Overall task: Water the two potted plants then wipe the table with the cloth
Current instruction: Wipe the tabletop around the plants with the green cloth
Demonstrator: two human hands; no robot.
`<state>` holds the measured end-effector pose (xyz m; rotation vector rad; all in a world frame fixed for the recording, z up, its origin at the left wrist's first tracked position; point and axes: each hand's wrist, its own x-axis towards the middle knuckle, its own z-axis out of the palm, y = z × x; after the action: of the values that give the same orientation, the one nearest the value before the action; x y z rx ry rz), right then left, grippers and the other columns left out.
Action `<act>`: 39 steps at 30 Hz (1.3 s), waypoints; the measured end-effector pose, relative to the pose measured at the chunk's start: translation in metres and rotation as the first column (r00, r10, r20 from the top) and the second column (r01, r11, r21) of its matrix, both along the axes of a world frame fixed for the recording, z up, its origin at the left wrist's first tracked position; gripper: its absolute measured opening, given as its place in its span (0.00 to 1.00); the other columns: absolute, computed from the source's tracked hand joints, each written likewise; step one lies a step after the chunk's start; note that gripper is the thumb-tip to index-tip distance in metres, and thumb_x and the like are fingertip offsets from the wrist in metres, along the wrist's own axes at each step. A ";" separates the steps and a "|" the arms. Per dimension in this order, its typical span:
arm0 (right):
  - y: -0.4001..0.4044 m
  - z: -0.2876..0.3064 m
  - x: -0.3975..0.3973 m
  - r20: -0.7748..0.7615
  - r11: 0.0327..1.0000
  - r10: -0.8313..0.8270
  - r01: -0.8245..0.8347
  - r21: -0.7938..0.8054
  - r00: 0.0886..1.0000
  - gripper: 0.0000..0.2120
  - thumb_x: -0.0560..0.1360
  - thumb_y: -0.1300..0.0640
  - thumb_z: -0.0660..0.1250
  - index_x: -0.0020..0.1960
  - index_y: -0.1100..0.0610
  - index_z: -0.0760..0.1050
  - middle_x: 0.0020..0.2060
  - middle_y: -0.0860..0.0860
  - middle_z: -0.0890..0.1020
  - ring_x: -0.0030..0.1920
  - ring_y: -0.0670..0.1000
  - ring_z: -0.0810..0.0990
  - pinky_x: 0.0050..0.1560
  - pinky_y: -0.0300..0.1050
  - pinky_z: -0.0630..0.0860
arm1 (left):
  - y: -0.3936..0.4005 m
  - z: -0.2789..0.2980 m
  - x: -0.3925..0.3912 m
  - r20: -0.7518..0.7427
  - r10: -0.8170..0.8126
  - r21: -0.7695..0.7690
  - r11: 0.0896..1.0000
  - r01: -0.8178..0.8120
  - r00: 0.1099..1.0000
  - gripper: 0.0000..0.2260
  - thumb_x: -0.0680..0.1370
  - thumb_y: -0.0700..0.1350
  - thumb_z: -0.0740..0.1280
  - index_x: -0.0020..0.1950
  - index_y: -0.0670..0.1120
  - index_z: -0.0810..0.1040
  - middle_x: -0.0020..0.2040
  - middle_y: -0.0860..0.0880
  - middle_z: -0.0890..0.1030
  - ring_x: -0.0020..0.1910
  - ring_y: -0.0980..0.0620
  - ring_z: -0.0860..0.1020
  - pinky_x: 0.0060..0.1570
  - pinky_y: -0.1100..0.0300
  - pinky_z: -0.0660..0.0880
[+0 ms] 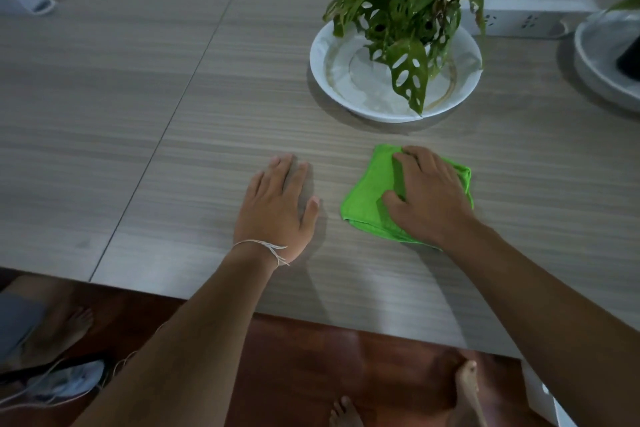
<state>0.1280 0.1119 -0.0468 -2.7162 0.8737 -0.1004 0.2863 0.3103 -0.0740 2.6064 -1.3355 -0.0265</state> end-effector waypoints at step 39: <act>-0.021 -0.014 -0.065 -0.161 0.705 0.681 -0.699 -0.120 0.715 0.34 0.80 0.38 0.58 0.81 0.53 0.59 0.82 0.52 0.58 0.82 0.53 0.53 0.80 0.59 0.51 | -0.002 0.001 -0.006 0.014 0.018 -0.010 1.000 -0.018 1.000 0.29 0.80 0.58 0.53 0.78 0.46 0.65 0.79 0.43 0.63 0.79 0.44 0.59 0.76 0.44 0.57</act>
<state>0.0626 0.0914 -0.0608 -3.0364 -0.2096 0.1349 0.2804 0.3085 -0.0731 2.6150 -1.3132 0.0006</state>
